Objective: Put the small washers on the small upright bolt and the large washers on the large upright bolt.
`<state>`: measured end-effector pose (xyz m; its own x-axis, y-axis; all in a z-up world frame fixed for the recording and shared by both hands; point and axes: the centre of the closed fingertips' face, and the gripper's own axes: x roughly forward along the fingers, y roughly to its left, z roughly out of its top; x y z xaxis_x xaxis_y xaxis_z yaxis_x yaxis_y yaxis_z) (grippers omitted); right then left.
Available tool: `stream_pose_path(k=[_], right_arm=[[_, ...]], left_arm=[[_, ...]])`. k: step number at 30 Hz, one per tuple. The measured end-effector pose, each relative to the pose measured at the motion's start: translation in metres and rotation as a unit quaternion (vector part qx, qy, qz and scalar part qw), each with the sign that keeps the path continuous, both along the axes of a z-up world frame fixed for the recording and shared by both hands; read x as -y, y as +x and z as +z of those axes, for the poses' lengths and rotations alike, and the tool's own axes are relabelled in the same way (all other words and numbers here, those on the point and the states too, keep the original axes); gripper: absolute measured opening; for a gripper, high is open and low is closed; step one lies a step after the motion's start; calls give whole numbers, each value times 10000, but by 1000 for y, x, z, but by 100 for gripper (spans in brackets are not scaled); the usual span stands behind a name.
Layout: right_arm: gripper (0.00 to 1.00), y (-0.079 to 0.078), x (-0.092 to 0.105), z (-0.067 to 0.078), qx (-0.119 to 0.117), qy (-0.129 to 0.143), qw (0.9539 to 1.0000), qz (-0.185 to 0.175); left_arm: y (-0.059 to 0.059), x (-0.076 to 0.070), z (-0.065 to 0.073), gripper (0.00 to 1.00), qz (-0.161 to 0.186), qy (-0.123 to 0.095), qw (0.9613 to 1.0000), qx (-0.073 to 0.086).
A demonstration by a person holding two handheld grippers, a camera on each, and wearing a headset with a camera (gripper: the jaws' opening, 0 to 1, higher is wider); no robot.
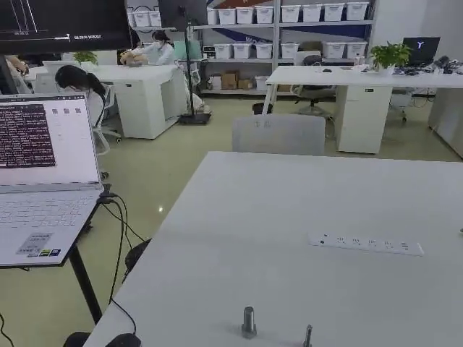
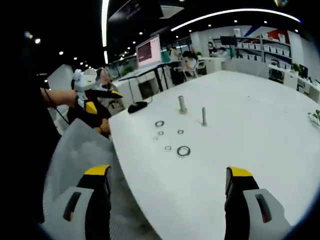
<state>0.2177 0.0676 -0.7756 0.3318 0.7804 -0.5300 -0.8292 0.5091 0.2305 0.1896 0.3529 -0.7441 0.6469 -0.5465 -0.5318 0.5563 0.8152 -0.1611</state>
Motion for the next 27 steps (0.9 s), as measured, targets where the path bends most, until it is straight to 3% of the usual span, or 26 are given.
stream_pose_path(k=[6,27], right_arm=[[95,0,1,2,23,6,10000,-34],[95,1,0,-3,33,-32,10000,24]], left_arm=[[-1,-2,-1,87,14,-31,10000,-76],[0,-5,3,90,56,6,10000,-44]])
